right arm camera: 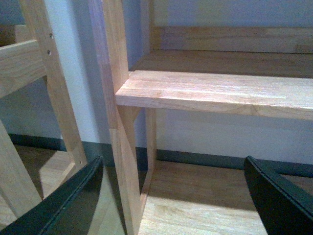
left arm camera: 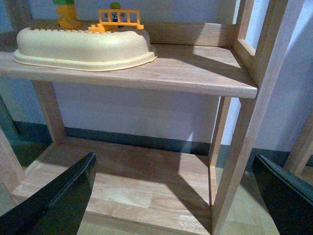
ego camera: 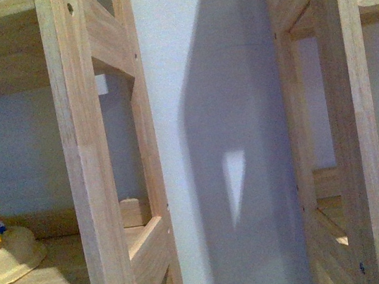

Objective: Put away toys

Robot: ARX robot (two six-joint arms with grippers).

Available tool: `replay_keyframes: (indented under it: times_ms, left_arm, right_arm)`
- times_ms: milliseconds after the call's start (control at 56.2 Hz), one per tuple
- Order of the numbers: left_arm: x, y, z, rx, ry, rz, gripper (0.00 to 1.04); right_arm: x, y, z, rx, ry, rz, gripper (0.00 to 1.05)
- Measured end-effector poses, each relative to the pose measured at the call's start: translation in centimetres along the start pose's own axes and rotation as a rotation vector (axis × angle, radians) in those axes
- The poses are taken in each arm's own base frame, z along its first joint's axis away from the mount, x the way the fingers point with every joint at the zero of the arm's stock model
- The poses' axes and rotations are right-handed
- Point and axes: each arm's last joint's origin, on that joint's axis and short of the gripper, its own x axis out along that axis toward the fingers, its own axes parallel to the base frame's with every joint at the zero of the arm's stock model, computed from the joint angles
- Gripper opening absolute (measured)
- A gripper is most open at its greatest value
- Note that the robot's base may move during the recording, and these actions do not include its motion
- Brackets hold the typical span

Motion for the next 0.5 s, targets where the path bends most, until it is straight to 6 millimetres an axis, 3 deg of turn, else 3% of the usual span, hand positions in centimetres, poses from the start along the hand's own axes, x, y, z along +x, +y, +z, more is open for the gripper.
replay_keyframes:
  times_ms: [107, 499]
  left_arm:
    - [0.0, 0.0, 0.0, 0.0, 0.0, 0.0, 0.99]
    - [0.0, 0.0, 0.0, 0.0, 0.0, 0.0, 0.99]
  right_arm:
    - [0.0, 0.0, 0.0, 0.0, 0.0, 0.0, 1.04]
    - [0.0, 0.0, 0.0, 0.0, 0.0, 0.0, 1.03]
